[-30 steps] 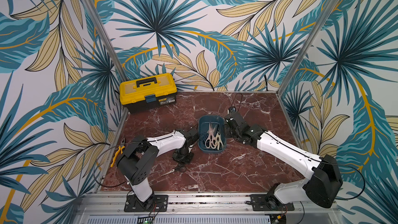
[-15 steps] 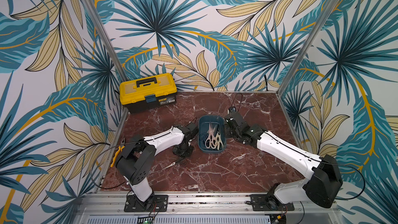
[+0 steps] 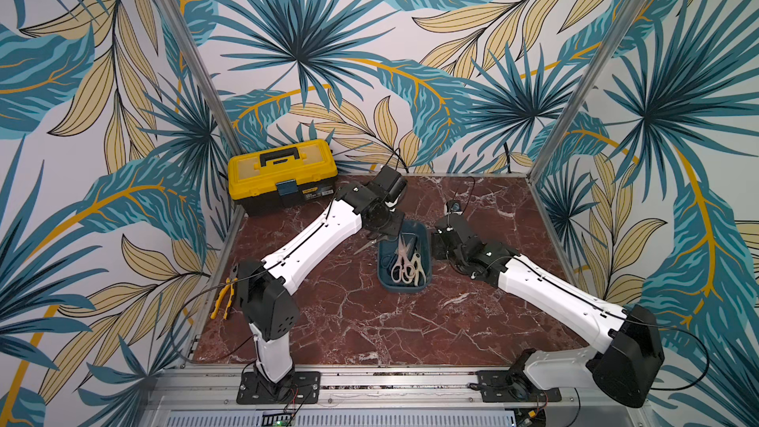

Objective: Put the scissors into the storage box
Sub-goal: Place the scissors in the storage box, then reset both arms

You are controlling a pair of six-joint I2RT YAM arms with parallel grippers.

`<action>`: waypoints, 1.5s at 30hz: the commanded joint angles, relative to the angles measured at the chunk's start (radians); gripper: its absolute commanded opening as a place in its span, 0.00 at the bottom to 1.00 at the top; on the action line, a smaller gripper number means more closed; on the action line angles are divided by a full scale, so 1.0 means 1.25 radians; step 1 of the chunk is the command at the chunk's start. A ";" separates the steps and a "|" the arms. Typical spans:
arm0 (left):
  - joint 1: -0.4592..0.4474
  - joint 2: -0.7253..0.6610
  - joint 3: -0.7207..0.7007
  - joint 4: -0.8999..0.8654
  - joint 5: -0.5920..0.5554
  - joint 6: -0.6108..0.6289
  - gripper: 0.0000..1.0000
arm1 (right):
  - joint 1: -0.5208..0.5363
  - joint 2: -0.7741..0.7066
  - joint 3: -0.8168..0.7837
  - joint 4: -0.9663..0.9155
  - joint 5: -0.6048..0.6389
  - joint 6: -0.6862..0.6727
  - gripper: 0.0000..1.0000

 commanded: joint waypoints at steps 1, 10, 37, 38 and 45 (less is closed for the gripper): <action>-0.003 0.092 0.073 0.005 0.065 -0.088 0.00 | -0.002 -0.061 -0.047 0.023 0.080 0.024 0.62; 0.023 0.170 0.044 0.106 0.073 -0.259 0.00 | -0.002 -0.145 -0.104 0.026 0.110 -0.007 0.65; 0.035 -0.264 -0.369 0.532 -0.197 -0.044 0.70 | -0.002 -0.105 -0.111 0.096 -0.005 -0.132 0.69; 0.034 -0.326 -0.430 0.577 -0.232 0.000 0.70 | -0.002 -0.110 -0.112 0.109 -0.015 -0.144 0.70; 0.031 -0.769 -0.949 0.941 -0.547 0.310 0.86 | -0.002 -0.182 -0.202 0.277 0.084 -0.252 0.79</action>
